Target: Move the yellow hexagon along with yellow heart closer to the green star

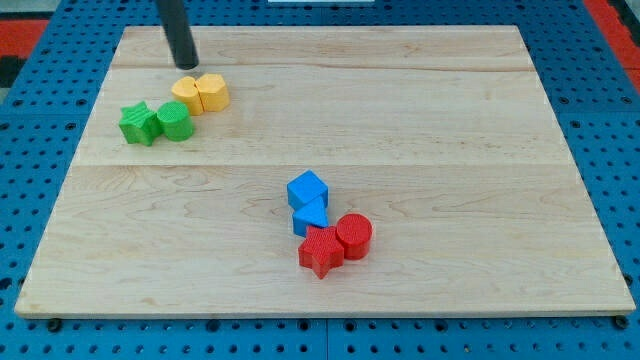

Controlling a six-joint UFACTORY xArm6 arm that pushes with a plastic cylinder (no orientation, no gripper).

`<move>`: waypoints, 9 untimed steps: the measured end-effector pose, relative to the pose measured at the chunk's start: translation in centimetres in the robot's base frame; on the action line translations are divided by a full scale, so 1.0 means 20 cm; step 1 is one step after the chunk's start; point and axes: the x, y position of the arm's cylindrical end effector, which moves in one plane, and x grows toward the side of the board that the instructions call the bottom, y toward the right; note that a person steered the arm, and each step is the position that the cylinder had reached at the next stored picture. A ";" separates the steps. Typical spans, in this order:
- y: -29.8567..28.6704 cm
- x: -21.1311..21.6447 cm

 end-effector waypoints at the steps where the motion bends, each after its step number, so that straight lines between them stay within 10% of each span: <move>1: 0.23 0.09; 9: 0.01 0.29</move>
